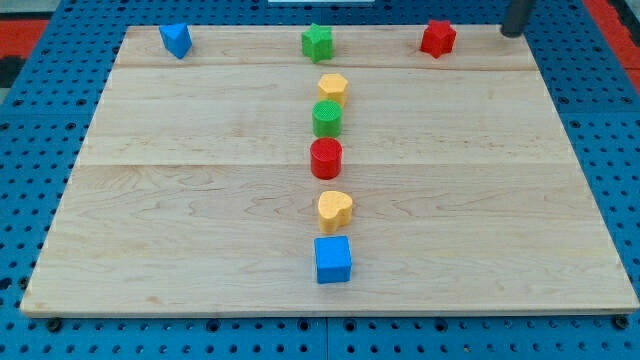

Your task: Push the red star towards the yellow hexagon

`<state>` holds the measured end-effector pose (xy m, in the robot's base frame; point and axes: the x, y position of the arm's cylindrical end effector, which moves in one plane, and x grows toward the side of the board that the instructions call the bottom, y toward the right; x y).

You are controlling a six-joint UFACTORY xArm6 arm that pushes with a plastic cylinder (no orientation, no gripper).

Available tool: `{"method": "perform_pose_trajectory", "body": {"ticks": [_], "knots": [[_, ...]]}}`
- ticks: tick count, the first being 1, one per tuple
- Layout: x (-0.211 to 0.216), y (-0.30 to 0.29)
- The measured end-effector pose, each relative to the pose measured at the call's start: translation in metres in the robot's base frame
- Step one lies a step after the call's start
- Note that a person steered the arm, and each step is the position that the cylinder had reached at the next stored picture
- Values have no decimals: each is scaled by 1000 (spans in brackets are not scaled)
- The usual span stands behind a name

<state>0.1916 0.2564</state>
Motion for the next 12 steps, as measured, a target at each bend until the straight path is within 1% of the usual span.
{"method": "perform_pose_trajectory", "body": {"ticks": [1, 2, 3, 4, 5, 6, 7, 8, 9, 10, 11, 12], "knots": [[9, -44], [41, -67], [57, -87], [25, -68], [8, -109], [18, -163], [50, -172], [27, -125], [3, -107], [26, -85], [56, -129], [76, -118]]}}
